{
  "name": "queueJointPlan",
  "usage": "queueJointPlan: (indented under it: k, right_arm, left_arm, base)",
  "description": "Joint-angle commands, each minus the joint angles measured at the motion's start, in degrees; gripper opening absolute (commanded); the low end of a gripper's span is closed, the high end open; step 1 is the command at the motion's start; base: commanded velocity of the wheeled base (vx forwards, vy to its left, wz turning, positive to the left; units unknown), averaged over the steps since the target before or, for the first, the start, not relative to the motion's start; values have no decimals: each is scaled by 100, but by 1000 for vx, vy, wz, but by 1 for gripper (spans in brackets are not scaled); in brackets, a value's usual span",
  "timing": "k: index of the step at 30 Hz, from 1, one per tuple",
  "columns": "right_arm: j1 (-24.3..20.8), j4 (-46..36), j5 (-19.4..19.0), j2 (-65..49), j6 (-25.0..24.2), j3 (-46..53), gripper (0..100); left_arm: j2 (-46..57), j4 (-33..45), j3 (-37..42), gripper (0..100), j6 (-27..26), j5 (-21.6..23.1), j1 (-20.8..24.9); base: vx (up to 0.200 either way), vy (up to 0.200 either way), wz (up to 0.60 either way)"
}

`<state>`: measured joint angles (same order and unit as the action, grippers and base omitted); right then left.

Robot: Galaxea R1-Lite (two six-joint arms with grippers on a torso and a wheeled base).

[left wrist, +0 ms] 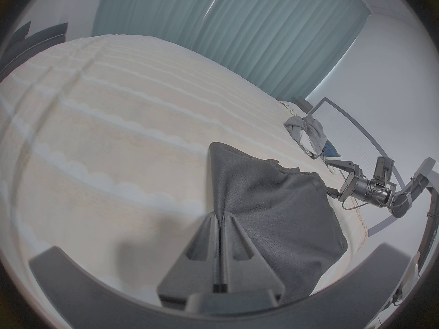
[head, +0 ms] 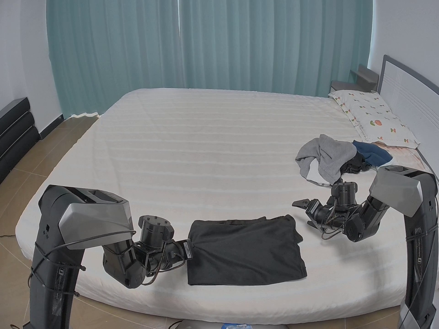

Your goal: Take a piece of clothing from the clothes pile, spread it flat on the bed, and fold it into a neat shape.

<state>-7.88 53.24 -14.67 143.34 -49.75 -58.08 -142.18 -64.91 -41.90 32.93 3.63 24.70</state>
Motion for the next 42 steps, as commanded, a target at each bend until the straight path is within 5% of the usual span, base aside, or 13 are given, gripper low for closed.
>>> queueJointPlan:
  k: [1, 42]
  right_arm:
    - [-4, 3, -1, -8, 0, 7, 100]
    - [-4, 3, -1, -8, 0, 16, 100]
  left_arm:
    - [-3, -4, -11, 0, 3, -3, 0]
    - [-12, 58, -2, 0, -6, -231, 9]
  base:
    - [0, 200, 0]
    - [0, 200, 0]
